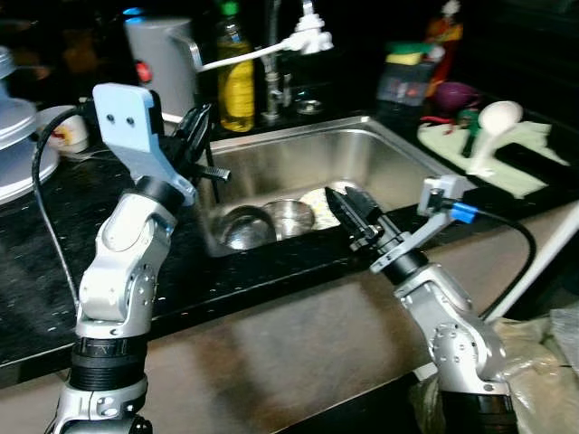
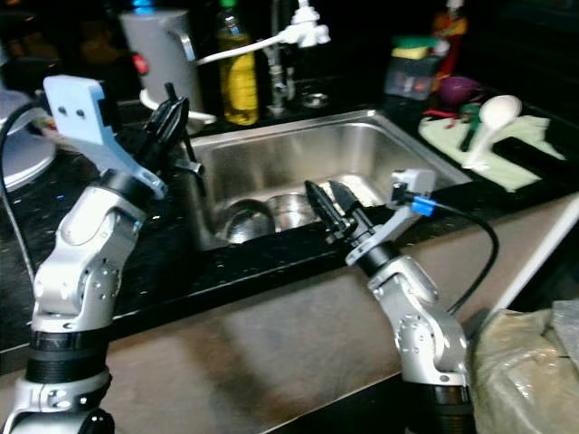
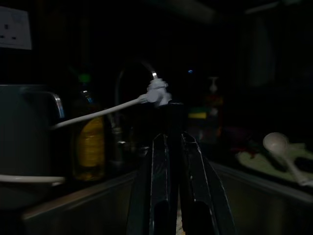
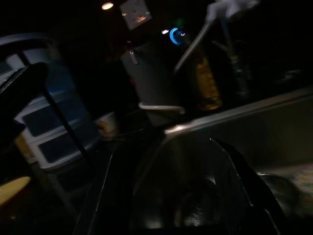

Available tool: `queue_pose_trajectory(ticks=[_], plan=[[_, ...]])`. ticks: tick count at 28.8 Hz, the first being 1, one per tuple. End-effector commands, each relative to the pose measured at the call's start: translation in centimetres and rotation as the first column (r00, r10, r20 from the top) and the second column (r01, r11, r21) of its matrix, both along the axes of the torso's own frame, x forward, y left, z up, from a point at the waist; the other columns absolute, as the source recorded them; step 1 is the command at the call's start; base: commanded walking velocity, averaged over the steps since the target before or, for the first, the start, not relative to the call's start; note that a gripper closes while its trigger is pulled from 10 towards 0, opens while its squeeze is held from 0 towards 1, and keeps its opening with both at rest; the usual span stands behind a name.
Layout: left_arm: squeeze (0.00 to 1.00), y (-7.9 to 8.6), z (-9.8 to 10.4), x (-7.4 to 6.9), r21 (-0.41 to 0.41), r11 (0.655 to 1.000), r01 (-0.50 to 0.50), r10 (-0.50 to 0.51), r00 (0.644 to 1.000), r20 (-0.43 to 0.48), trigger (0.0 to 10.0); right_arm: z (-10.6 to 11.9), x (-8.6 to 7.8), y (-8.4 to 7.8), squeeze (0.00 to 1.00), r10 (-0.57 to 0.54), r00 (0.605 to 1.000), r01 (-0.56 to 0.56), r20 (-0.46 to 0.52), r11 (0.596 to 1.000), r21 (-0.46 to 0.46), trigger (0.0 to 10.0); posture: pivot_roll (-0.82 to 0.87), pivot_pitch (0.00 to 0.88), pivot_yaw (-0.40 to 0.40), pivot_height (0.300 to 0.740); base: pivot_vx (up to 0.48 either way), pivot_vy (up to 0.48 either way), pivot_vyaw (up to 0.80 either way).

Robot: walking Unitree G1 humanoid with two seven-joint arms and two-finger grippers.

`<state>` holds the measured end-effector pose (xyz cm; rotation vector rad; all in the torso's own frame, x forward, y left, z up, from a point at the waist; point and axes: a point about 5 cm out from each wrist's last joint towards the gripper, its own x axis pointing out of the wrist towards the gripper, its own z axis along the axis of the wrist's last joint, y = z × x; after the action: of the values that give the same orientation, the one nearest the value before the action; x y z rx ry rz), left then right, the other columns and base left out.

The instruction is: Kitchen organization

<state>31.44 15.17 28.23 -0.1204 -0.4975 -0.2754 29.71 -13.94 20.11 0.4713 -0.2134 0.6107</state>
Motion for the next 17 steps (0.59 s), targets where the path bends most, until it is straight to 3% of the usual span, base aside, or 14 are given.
queue_pose_trajectory(ticks=[1, 5, 9, 17], plan=[[0.0, 0.2, -0.2, 0.1, 0.006, 1.0, -0.013, 0.013, 1.0, -0.013, 10.0, -0.1, -0.1, 0.5, 0.0, 0.02, 1.0, -0.019, 0.006, 1.0, -0.018, 10.0, -0.09, 0.0, -0.036, 0.74, 0.0, -0.368, 0.0], [0.0, 0.2, -0.2, 0.2, 0.004, 1.0, -0.015, 0.015, 1.0, -0.014, 10.0, 0.0, -0.4, 0.6, 0.0, 0.054, 0.998, -0.054, 0.02, 0.999, -0.009, 10.0, -0.09, 0.0, -0.036, 0.74, 0.0, -0.092, 0.0], [0.0, 0.9, -0.1, 0.6, 0.002, 0.999, -0.047, 0.047, 0.999, -0.014, 10.0, 0.1, -0.9, 1.0, 0.0, 0.104, 0.994, -0.103, 0.037, 0.994, -0.038, 10.0, -0.09, 0.0, -0.037, 0.74, 0.0, 0.0, 0.75], [0.0, 1.6, 0.5, 1.4, 0.038, 0.998, -0.06, 0.06, 0.998, 0.003, 10.0, -0.1, -0.9, 1.0, 0.0, 0.101, 0.994, -0.099, 0.033, 0.994, -0.051, 10.0, -0.09, 0.0, -0.037, 0.74, 0.0, 0.0, 0.75]])
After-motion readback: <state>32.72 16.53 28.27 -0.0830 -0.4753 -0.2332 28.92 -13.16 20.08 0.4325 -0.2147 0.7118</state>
